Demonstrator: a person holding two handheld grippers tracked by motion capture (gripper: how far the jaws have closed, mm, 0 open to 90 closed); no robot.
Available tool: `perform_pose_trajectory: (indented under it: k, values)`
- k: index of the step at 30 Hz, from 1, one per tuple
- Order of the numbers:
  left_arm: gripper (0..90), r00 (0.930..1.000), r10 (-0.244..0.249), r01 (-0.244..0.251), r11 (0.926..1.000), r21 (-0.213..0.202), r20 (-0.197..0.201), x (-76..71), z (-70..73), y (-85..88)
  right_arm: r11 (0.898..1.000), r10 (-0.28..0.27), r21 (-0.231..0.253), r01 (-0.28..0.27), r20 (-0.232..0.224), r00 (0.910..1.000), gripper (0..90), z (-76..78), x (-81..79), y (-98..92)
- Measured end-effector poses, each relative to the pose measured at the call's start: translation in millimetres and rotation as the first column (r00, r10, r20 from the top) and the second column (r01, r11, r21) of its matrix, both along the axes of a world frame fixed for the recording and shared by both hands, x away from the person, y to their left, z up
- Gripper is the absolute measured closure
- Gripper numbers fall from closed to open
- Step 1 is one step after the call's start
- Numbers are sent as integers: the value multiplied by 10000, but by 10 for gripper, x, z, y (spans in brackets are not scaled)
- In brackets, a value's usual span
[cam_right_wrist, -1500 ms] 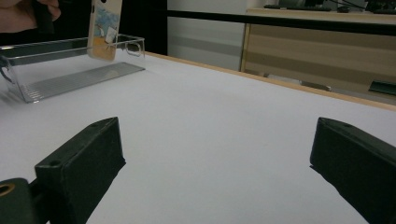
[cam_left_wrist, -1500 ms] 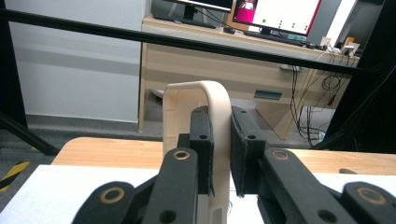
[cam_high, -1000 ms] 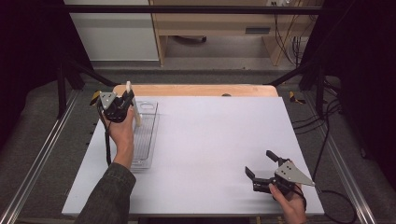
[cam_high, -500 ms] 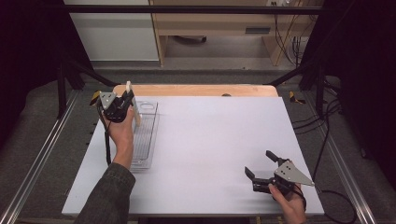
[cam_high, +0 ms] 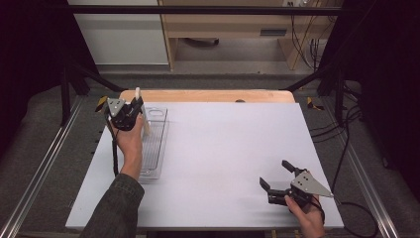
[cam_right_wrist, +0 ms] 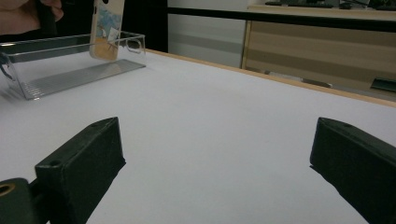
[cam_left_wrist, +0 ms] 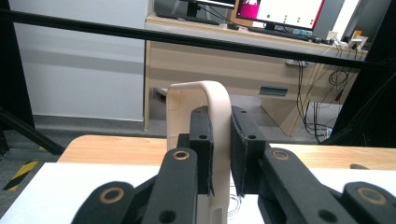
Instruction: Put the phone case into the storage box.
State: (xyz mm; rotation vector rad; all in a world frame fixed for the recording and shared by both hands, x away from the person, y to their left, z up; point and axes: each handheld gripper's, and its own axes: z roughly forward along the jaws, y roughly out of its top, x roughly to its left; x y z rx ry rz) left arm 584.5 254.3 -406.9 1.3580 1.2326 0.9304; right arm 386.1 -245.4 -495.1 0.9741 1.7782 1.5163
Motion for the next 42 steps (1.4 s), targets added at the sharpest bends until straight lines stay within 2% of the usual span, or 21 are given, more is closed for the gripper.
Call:
perform_pose_trajectory:
  k: [11, 21, 26, 31, 34, 42]
  values:
    - [797, 10000, 49, -50, 10000, -27, -71, 8, -13, -4, 10000, -6, 13, 6, -16, 10000, 27, -1, -1, -2]
    - [796, 9999, -128, 126, 9998, -168, -110, 21, -23, -50, 9999, 1, 153, 0, -84, 10000, 27, -4, 1, -9]
    - [796, 9996, -215, 205, 9985, -515, -182, 33, -33, -76, 9999, 0, 137, 1, -96, 10000, 27, -6, 3, -10]
    - [796, 9992, -353, 340, 9977, -594, -211, 43, -42, -113, 9999, 8, 162, -6, -129, 9999, 27, -8, 3, -9]
    - [798, 9987, -435, 412, 9956, -846, -248, 49, -49, -119, 9999, 14, 165, -11, -144, 9999, 27, -8, 3, -7]
    - [801, 9986, -447, 412, 9927, -1137, -284, 64, -59, -138, 9999, 17, 165, -14, -166, 9999, 27, -5, 1, -7]
